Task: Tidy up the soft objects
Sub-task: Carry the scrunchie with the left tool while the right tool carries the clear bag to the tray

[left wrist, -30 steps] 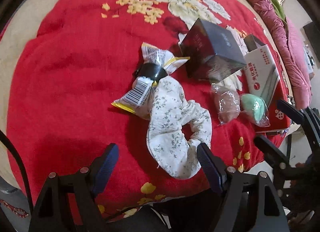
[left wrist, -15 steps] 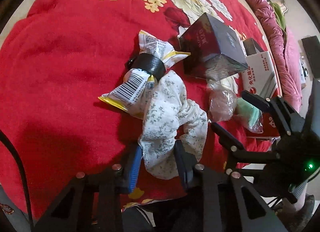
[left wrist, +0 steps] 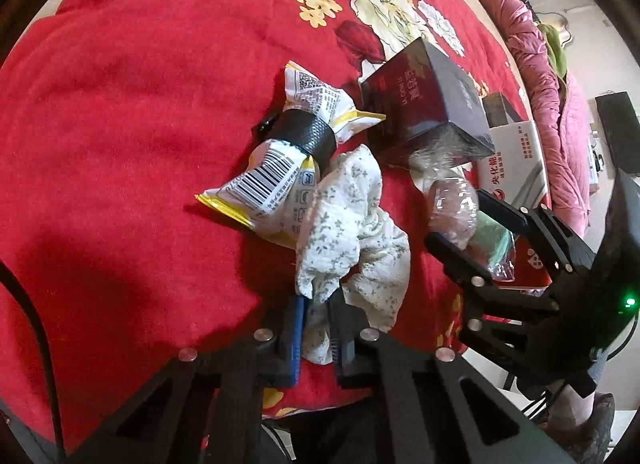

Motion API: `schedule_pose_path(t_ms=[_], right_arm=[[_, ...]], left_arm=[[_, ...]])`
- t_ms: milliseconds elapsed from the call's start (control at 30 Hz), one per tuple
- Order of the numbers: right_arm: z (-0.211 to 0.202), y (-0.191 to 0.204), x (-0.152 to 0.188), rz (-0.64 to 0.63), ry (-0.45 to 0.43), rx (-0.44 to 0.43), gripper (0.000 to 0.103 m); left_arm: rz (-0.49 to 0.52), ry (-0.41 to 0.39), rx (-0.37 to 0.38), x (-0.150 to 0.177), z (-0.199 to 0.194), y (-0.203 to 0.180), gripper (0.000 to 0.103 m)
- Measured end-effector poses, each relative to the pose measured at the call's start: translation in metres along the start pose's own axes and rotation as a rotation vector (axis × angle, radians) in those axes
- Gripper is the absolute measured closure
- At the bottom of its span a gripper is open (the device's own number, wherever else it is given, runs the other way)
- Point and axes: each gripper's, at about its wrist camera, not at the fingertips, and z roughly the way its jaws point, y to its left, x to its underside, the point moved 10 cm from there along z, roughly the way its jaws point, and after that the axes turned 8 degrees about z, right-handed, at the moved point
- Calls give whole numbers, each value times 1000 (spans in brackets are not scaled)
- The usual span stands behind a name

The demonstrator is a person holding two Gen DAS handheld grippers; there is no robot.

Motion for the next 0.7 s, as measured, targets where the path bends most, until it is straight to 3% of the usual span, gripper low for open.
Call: schedule_pose_path(t_ms=[400, 700], right_arm=[[-62, -21, -12, 202, -144, -90, 36], [-107, -44, -17, 288, -240, -79, 36]], left_arm=[[99, -114, -8, -7, -46, -32, 93], [172, -209, 8, -20, -95, -76, 93]])
